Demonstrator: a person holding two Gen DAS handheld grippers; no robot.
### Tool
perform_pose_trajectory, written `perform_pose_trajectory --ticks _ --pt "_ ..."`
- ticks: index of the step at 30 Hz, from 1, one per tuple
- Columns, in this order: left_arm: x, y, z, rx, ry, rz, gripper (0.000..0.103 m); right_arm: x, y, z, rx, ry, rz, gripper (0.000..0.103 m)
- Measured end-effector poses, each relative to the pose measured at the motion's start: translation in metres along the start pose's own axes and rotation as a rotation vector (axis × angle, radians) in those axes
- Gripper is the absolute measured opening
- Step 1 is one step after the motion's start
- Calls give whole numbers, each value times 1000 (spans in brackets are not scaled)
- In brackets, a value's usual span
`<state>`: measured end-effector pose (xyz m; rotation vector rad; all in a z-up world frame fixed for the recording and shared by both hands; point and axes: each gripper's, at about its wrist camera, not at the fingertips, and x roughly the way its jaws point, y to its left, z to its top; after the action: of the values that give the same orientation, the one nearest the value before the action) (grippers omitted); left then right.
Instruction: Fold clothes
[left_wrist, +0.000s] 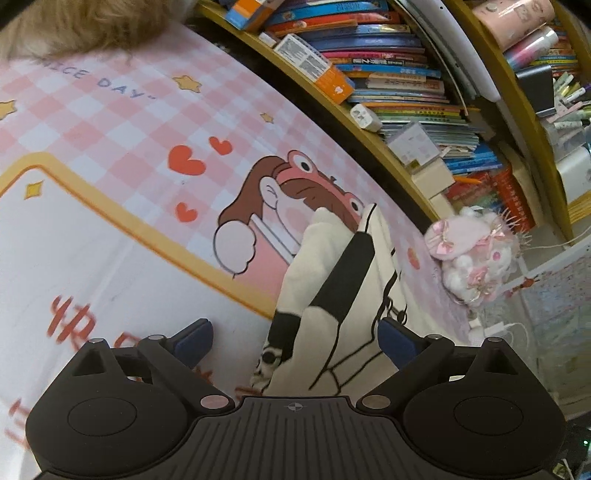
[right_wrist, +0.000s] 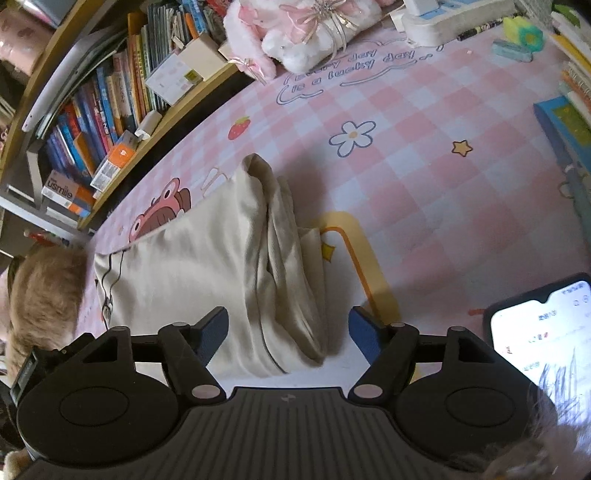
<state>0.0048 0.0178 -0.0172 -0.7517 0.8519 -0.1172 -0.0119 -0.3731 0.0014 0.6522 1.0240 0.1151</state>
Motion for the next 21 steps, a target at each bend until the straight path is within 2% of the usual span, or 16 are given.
perform_pose_trajectory --ticks 5,6,7,8,9,10,12,14,17,19,21 --pt "11 0 9 -10 25 -49 94 8 6 3 14 14 22 61" --pt "13 0 10 -11 33 -55 87 9 8 3 9 11 17 61" --pt "15 -2 10 -7 46 -47 73 10 11 3 4 8 11 56" --pt "17 -4 10 -2 59 -39 63 11 13 2 -2 1 -9 45" --pt "19 -6 10 3 72 -31 51 12 15 2 -9 -5 -29 40" --pt "20 -9 9 11 82 -23 45 13 16 2 -14 -8 -41 33" --pt "14 -20 8 66 71 -6 33 12 19 2 -22 -19 -50 26" --pt "5 -32 7 119 44 -36 30 5 27 0 -63 -41 -47 20" --pt "5 -35 11 142 46 -30 31 -7 41 -2 -154 -71 -8 20" --pt "8 -27 13 112 61 -27 33 -9 46 -3 -180 -69 -1 19" --pt "9 -19 14 82 70 -35 37 -5 39 -1 -150 -53 -6 19"
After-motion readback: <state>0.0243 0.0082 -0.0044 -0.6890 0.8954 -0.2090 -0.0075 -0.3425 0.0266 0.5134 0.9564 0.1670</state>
